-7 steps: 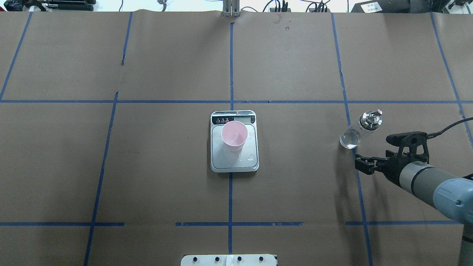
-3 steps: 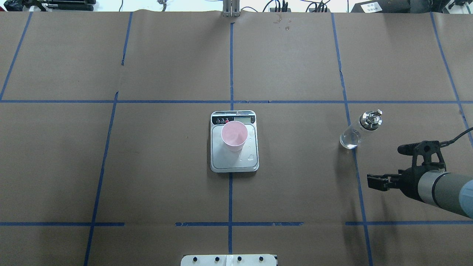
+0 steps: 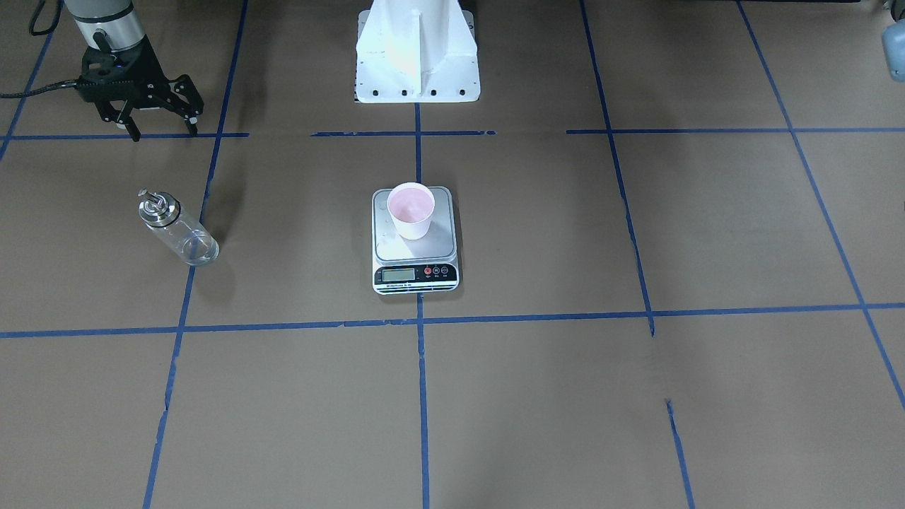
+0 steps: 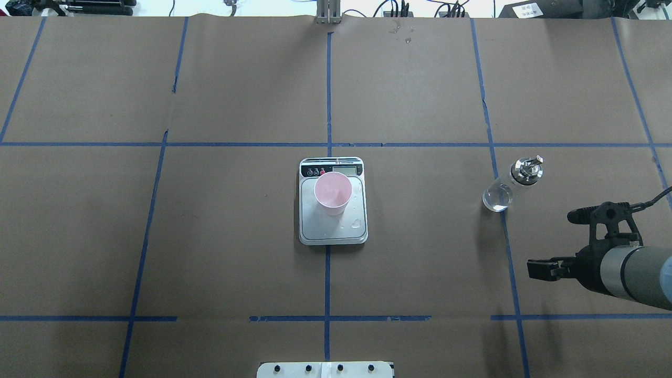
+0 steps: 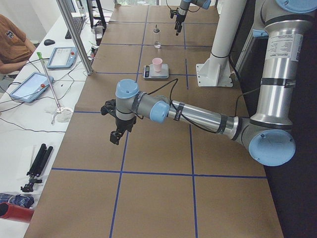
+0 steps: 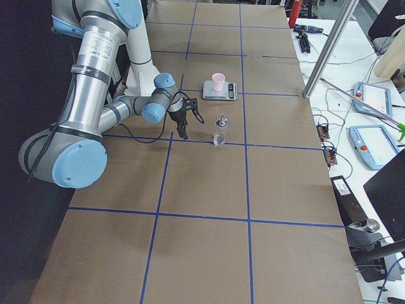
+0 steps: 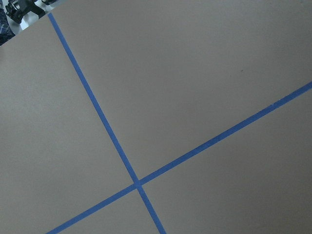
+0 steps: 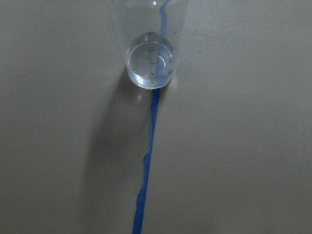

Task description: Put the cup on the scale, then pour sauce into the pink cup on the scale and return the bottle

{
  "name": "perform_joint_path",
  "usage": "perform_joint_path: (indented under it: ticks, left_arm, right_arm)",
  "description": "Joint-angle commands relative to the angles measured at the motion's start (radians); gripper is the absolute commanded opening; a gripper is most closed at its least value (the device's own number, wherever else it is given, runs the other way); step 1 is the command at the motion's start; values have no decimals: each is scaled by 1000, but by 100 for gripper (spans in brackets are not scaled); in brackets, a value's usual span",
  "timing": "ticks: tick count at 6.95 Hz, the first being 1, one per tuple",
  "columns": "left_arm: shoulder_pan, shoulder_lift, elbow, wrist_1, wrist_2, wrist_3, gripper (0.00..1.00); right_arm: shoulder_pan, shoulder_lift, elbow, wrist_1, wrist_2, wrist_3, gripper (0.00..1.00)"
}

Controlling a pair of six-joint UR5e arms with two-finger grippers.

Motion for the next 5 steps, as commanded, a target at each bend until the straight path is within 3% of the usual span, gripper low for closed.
perform_joint_path:
  ticks: [1, 3, 5]
  left_arm:
    - [0, 1, -5, -1, 0, 0, 100]
    - [0, 1, -13, -1, 2, 0, 100]
    - [0, 1, -11, 2, -3, 0, 100]
  right_arm:
    - [90, 8, 87, -118, 136, -7, 100]
    - [206, 48, 109, -175, 286, -23, 100]
    - [393, 112, 109, -285, 421, -193, 100]
